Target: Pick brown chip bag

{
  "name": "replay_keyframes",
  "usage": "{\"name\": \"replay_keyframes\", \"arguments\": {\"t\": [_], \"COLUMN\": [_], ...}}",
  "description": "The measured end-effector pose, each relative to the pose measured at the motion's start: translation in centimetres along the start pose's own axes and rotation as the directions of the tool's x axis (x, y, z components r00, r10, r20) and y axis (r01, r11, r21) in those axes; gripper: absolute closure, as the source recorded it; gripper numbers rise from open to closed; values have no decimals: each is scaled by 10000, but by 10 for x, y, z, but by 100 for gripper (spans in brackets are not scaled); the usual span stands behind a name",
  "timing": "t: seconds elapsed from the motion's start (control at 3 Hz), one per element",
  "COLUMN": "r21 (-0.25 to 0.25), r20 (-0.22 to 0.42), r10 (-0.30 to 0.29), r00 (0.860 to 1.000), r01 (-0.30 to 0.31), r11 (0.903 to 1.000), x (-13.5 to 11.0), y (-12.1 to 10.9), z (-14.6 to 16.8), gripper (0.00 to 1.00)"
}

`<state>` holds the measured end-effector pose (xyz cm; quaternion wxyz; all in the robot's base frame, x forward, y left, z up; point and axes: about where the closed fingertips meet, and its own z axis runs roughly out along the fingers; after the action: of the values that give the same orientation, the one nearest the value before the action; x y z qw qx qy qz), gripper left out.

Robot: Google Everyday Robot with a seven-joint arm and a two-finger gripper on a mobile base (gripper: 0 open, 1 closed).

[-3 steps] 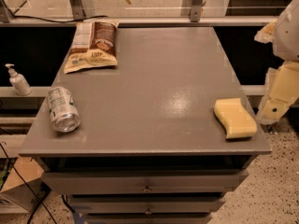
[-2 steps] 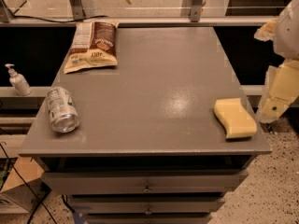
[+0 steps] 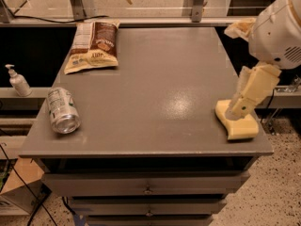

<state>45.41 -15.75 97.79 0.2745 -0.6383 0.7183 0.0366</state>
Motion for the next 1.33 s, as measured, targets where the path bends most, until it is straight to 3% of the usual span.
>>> {"name": "replay_keyframes", "arguments": {"t": [0.33, 0.67, 1.33], "r21": [157, 88, -349], "r20": [539, 314, 1343], "r10": [-57, 414, 1043], "r00": [9985, 9986, 9854], "r01": [49, -417, -1005], "r11": [9999, 9991, 9943], "x": [-15, -7, -39], "y": [-2, -3, -9], "z": [-2, 2, 61], "gripper": [0, 0, 0]}}
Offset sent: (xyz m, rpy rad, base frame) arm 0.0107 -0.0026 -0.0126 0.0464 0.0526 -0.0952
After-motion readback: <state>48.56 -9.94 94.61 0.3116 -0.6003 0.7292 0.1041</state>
